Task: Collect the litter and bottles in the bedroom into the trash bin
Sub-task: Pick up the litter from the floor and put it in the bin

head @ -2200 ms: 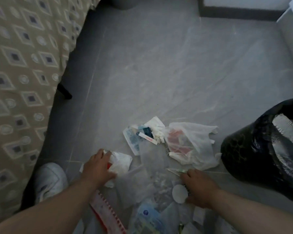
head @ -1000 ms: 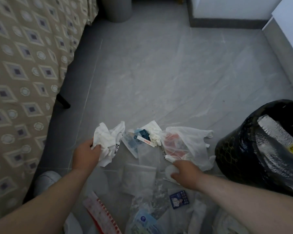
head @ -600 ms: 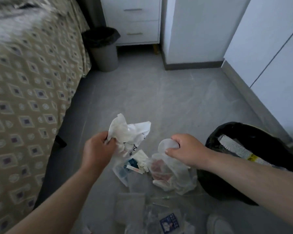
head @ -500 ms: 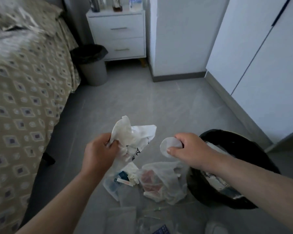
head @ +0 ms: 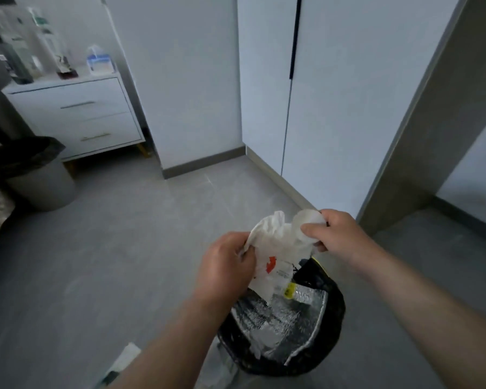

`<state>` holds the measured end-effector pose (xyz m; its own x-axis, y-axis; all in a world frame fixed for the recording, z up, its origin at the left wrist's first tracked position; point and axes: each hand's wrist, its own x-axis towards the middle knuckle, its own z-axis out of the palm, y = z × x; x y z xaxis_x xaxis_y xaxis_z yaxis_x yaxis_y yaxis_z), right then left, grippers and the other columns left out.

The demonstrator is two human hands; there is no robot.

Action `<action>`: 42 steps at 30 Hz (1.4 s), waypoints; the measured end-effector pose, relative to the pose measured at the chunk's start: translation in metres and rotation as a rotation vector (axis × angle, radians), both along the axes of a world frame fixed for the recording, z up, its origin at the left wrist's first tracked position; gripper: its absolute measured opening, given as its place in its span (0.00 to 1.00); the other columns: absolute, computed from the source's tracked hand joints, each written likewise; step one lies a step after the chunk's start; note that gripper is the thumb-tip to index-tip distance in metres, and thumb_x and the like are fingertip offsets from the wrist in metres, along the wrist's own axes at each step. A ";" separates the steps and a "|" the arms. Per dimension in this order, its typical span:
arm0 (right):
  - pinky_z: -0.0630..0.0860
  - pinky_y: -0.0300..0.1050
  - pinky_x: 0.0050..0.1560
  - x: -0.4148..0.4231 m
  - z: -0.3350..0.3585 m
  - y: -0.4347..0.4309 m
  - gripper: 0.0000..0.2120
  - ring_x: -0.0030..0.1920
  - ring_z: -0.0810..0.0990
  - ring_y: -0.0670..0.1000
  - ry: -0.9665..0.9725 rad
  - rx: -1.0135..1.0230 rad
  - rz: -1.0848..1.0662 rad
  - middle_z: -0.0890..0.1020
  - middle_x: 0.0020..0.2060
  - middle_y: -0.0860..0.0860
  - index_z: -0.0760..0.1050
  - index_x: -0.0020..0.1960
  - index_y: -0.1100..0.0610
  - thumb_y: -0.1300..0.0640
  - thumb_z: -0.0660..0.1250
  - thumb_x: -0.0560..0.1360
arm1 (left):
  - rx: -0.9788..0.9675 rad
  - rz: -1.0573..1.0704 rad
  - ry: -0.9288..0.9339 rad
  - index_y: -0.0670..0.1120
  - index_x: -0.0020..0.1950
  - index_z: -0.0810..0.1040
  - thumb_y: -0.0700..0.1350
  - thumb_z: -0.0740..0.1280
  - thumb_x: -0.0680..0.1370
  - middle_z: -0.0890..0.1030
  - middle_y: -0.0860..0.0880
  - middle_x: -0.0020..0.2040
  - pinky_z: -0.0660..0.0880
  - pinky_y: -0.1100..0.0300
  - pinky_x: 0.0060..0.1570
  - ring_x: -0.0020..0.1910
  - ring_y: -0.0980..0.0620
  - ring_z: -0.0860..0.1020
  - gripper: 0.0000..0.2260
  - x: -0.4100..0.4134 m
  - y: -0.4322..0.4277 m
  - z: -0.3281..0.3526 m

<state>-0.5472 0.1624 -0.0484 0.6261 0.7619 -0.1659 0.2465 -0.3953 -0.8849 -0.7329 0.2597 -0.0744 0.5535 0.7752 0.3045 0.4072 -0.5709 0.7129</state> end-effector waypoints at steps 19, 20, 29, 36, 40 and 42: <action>0.74 0.42 0.36 -0.008 -0.034 0.005 0.03 0.33 0.76 0.48 0.023 -0.095 0.089 0.79 0.36 0.53 0.78 0.46 0.56 0.57 0.68 0.73 | 0.081 -0.152 0.465 0.52 0.76 0.39 0.81 0.47 0.61 0.35 0.57 0.75 0.36 0.60 0.73 0.74 0.60 0.32 0.53 -0.053 -0.017 -0.094; 0.73 0.43 0.35 -0.015 -0.038 0.007 0.05 0.34 0.76 0.49 0.012 -0.118 0.125 0.79 0.37 0.53 0.77 0.46 0.58 0.58 0.67 0.73 | 0.033 -0.144 0.502 0.52 0.76 0.36 0.81 0.47 0.59 0.33 0.56 0.75 0.35 0.62 0.73 0.73 0.59 0.31 0.54 -0.059 -0.015 -0.098; 0.62 0.57 0.71 -0.061 -0.148 0.027 0.41 0.74 0.56 0.62 -0.412 -0.710 0.570 0.56 0.75 0.57 0.53 0.75 0.50 0.39 0.67 0.70 | -0.071 -0.168 0.606 0.49 0.72 0.28 0.80 0.53 0.59 0.24 0.56 0.70 0.39 0.62 0.73 0.72 0.58 0.29 0.57 -0.068 -0.015 -0.112; 0.55 0.65 0.71 -0.079 -0.195 0.037 0.47 0.77 0.39 0.59 -0.515 -1.003 0.632 0.35 0.77 0.54 0.34 0.77 0.50 0.48 0.66 0.74 | -0.093 -0.190 0.619 0.53 0.69 0.26 0.72 0.61 0.65 0.23 0.60 0.67 0.36 0.62 0.72 0.69 0.59 0.26 0.52 -0.067 -0.014 -0.114; 0.56 0.63 0.71 -0.082 -0.191 0.044 0.51 0.77 0.41 0.60 -0.526 -1.061 0.637 0.37 0.77 0.55 0.34 0.77 0.52 0.45 0.70 0.72 | -0.099 -0.203 0.640 0.52 0.72 0.28 0.74 0.59 0.64 0.25 0.58 0.70 0.36 0.60 0.73 0.70 0.58 0.26 0.53 -0.068 -0.011 -0.115; 0.59 0.55 0.72 -0.081 -0.171 0.054 0.54 0.76 0.53 0.60 -0.457 -1.068 0.644 0.49 0.77 0.59 0.38 0.78 0.56 0.44 0.73 0.68 | -0.142 -0.208 0.581 0.53 0.74 0.31 0.78 0.54 0.62 0.29 0.57 0.73 0.37 0.59 0.74 0.72 0.58 0.28 0.53 -0.074 -0.008 -0.109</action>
<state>-0.6285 0.2164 -0.2199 0.3638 0.5695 -0.7372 0.8409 -0.5413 -0.0032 -0.8070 0.2512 -0.1837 0.7410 0.6445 -0.1885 0.6412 -0.5958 0.4836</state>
